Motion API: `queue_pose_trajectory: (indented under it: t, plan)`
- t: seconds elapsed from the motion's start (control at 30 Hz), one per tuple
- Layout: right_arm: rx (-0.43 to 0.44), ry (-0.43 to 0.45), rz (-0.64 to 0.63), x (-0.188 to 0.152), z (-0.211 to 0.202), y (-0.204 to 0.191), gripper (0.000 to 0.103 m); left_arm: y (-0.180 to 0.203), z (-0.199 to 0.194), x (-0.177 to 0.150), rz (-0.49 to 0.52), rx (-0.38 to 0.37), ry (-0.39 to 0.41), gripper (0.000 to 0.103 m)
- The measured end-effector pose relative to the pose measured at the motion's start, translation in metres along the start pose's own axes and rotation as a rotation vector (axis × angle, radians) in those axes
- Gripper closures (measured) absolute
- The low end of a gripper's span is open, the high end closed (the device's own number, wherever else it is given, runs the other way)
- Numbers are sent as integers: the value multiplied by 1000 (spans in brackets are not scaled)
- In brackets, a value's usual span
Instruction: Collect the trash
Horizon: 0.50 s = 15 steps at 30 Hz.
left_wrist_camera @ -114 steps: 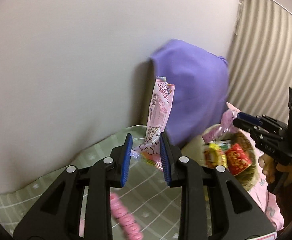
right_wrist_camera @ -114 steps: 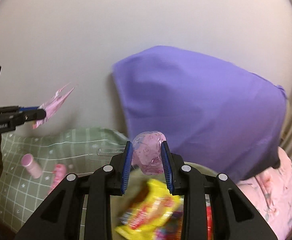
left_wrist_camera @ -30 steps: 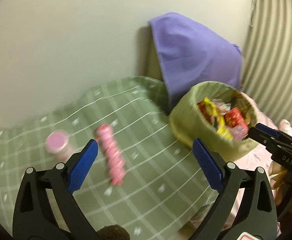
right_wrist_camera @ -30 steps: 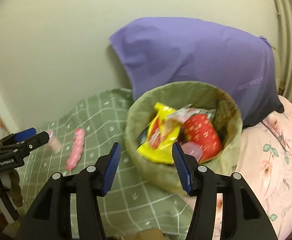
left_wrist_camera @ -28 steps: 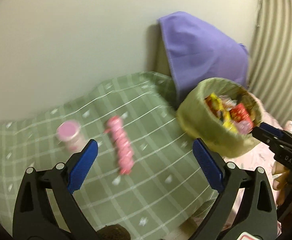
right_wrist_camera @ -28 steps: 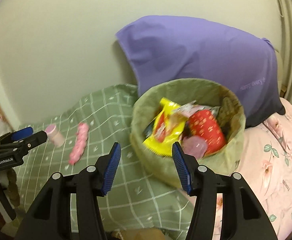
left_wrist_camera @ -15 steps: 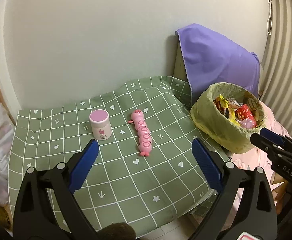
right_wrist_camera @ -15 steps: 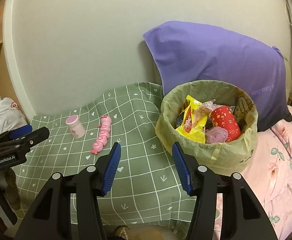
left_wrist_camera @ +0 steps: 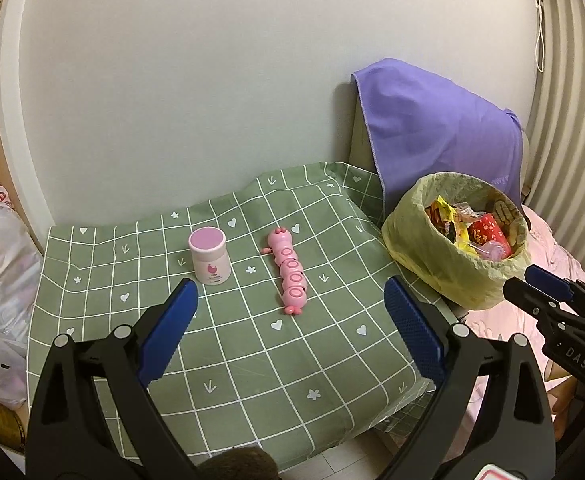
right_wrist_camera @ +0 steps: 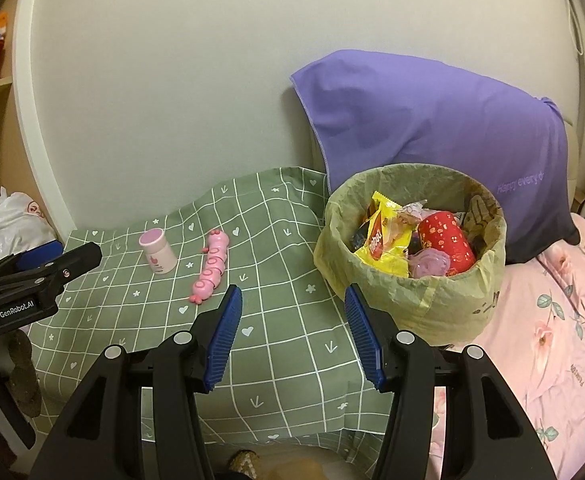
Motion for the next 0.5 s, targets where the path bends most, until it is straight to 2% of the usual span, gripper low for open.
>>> queue_pose_trajectory:
  t: [0.5]
  plan:
    - [5, 8, 3, -1, -8, 2, 52, 2, -12, -2, -8, 2, 7, 13]
Point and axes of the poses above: each gripper's, at about its wrist camera, not at the fingertips, and z roughly the way its jaws point, y to its right, x to its top, the point moved 4 cm from there along z, roughly the way its jaws point, and after that the axes turned 9 degrees about y, right-handed, at the moved point
